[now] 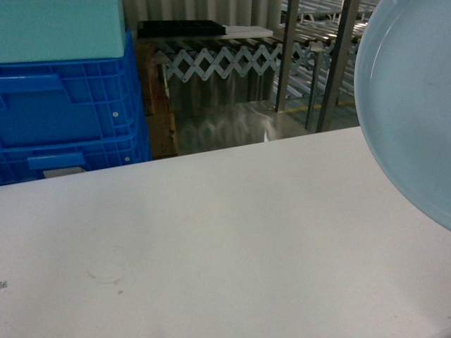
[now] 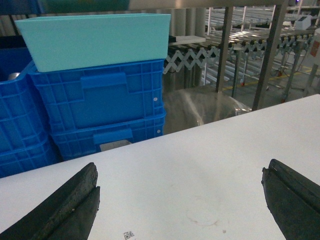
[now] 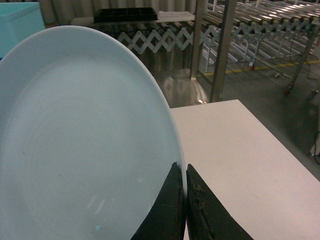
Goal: Place blue tray on left shelf second layer neatly
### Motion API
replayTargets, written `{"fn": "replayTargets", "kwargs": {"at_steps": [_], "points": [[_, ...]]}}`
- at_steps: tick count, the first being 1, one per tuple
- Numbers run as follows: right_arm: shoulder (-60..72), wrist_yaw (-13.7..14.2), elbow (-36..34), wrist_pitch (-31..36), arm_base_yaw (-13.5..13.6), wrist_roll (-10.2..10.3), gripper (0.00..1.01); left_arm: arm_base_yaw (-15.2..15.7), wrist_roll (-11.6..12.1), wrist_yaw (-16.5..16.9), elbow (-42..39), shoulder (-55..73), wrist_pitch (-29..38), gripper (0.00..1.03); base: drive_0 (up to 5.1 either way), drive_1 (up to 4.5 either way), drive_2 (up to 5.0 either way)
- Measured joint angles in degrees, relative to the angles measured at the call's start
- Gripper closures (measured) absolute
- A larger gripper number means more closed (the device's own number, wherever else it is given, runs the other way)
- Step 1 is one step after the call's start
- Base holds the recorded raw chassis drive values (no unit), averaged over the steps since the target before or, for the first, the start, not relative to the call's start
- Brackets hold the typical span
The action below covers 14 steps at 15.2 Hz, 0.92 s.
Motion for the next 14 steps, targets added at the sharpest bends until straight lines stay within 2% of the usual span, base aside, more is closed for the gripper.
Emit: {"fn": "replayTargets", "kwargs": {"at_steps": [14], "points": [[0.0,0.0,0.0,0.0,0.0,0.0,0.99,0.0,0.0,0.0,0.0,0.0,0.0,0.05,-1.5,-1.45,-1.5]]}}
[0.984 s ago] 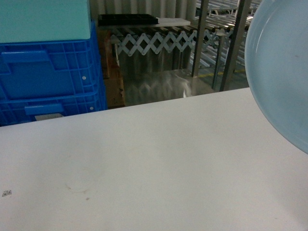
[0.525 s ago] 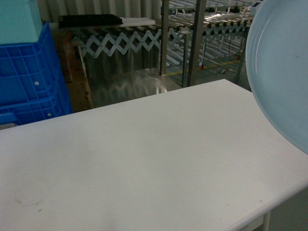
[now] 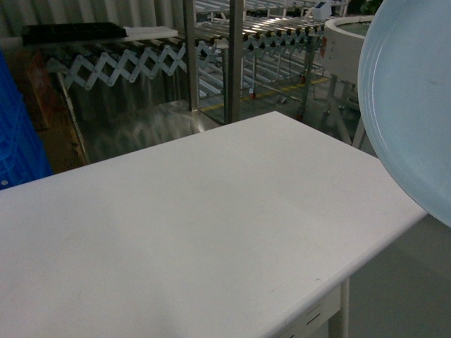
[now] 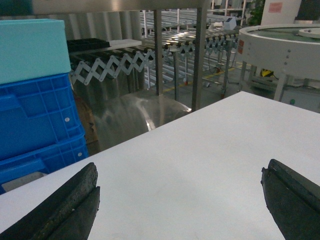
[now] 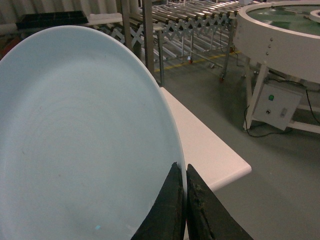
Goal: Place blue tray on left shelf second layer neatly
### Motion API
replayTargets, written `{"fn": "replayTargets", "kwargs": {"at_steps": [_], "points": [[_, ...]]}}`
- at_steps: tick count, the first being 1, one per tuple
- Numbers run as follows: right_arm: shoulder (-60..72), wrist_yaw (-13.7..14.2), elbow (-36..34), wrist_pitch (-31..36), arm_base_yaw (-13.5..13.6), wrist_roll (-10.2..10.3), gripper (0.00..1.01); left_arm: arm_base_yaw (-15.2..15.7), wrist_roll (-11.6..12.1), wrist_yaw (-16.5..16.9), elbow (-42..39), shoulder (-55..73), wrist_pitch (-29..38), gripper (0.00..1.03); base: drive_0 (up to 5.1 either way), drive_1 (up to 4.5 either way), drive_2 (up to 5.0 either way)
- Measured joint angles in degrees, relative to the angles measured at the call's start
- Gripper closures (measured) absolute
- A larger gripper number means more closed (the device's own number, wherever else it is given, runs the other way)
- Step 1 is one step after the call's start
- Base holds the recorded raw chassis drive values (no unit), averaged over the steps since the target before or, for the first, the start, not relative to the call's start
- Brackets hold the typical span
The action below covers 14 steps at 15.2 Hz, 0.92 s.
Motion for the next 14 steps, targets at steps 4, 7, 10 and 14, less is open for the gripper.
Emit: {"fn": "replayTargets", "kwargs": {"at_steps": [4,7,10,14], "points": [[0.0,0.0,0.0,0.0,0.0,0.0,0.99,0.0,0.0,0.0,0.0,0.0,0.0,0.05,-1.4,-1.43,-1.4],[0.0,0.0,0.0,0.0,0.0,0.0,0.99,0.0,0.0,0.0,0.0,0.0,0.0,0.05,-1.4,-1.37,-1.4],[0.0,0.0,0.0,0.0,0.0,0.0,0.99,0.0,0.0,0.0,0.0,0.0,0.0,0.05,-1.3,-1.28,-1.3],[0.0,0.0,0.0,0.0,0.0,0.0,0.99,0.0,0.0,0.0,0.0,0.0,0.0,0.05,-1.3,-1.31,-1.3]]}}
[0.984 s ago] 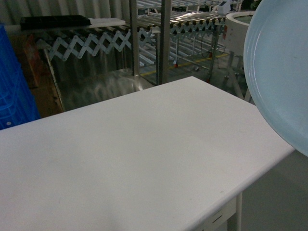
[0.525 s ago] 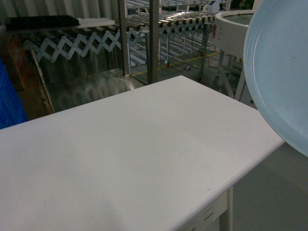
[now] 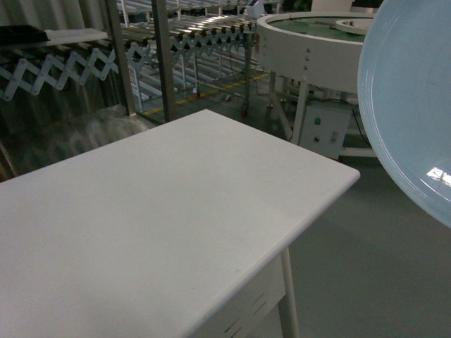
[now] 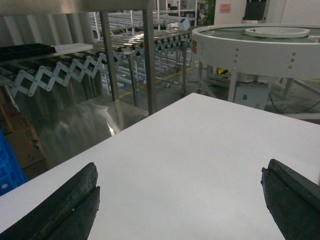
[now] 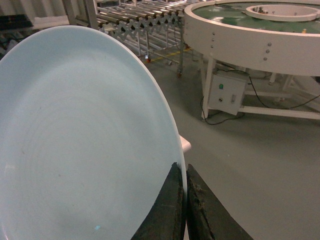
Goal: Place blue tray on left shelf second layer neatly
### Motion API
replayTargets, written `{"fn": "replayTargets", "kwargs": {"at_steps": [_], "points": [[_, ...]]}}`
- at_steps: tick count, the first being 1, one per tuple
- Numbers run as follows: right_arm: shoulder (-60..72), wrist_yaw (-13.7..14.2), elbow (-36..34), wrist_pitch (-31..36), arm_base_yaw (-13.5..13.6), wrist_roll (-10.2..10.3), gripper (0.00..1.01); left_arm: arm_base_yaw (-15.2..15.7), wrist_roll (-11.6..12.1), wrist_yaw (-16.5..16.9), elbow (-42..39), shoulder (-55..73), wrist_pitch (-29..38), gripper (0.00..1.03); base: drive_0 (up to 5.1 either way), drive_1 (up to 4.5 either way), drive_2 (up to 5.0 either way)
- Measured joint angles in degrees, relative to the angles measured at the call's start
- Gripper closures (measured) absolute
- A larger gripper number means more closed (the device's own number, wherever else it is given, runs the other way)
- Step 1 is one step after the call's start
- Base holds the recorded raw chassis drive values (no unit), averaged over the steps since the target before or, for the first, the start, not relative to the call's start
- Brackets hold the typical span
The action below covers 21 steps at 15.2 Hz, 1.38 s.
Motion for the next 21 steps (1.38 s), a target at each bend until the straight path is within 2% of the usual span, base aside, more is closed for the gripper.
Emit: {"fn": "replayTargets", "kwargs": {"at_steps": [11,15,21], "points": [[-0.1,0.0,0.0,0.1,0.0,0.0,0.99,0.0,0.0,-0.1,0.0,0.0,0.0,0.05,2.1,-1.70,-5.3],[0.0,0.2,0.0,0.1,0.0,-0.1,0.99,0.0,0.0,0.0,0.0,0.0,-0.1,0.05,-1.4,-1.39,-1.4],[0.0,0.0,-0.1,0.0,0.0,-0.1,0.99,0.0,0.0,-0.2,0.0,0.0,0.0,0.05,2.0,-1.35,-5.9]]}}
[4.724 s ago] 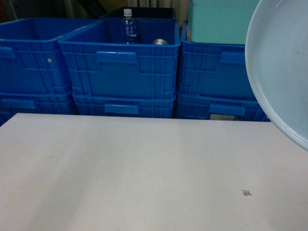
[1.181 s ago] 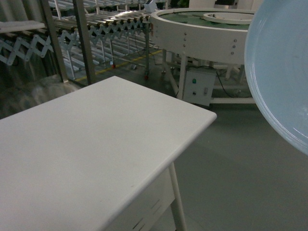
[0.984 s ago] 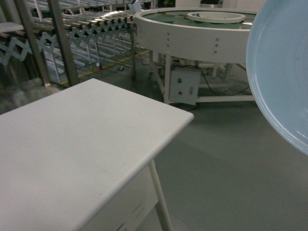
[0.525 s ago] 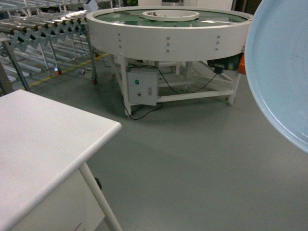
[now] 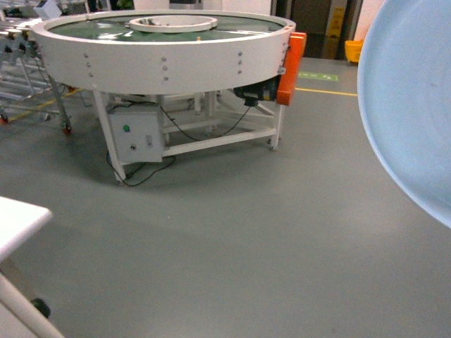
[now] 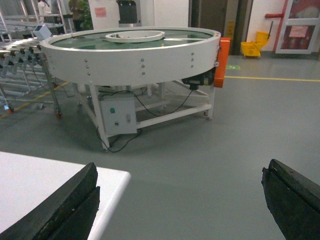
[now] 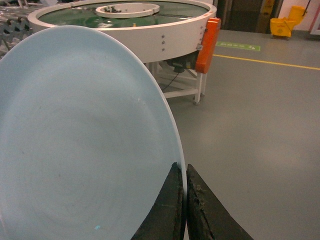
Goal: Place blue tray on left shelf second layer neatly
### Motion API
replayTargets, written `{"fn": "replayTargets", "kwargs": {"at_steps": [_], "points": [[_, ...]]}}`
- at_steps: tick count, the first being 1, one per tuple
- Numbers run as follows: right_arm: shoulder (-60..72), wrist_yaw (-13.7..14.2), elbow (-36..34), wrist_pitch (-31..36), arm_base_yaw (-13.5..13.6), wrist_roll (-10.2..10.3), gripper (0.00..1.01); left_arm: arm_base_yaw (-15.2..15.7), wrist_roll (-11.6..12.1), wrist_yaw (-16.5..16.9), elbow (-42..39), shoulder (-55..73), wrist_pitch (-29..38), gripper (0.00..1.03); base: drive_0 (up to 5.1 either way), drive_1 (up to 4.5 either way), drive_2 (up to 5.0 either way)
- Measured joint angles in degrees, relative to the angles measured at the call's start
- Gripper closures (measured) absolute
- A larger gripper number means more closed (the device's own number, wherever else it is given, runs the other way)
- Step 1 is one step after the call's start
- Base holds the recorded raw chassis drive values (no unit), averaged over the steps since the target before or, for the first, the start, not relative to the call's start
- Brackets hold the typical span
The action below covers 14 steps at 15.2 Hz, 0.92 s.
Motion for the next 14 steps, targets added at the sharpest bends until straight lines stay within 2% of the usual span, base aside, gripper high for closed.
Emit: {"fn": "replayTargets", "kwargs": {"at_steps": [14], "points": [[0.0,0.0,0.0,0.0,0.0,0.0,0.99,0.0,0.0,0.0,0.0,0.0,0.0,0.05,2.4,-1.04,-5.8]]}}
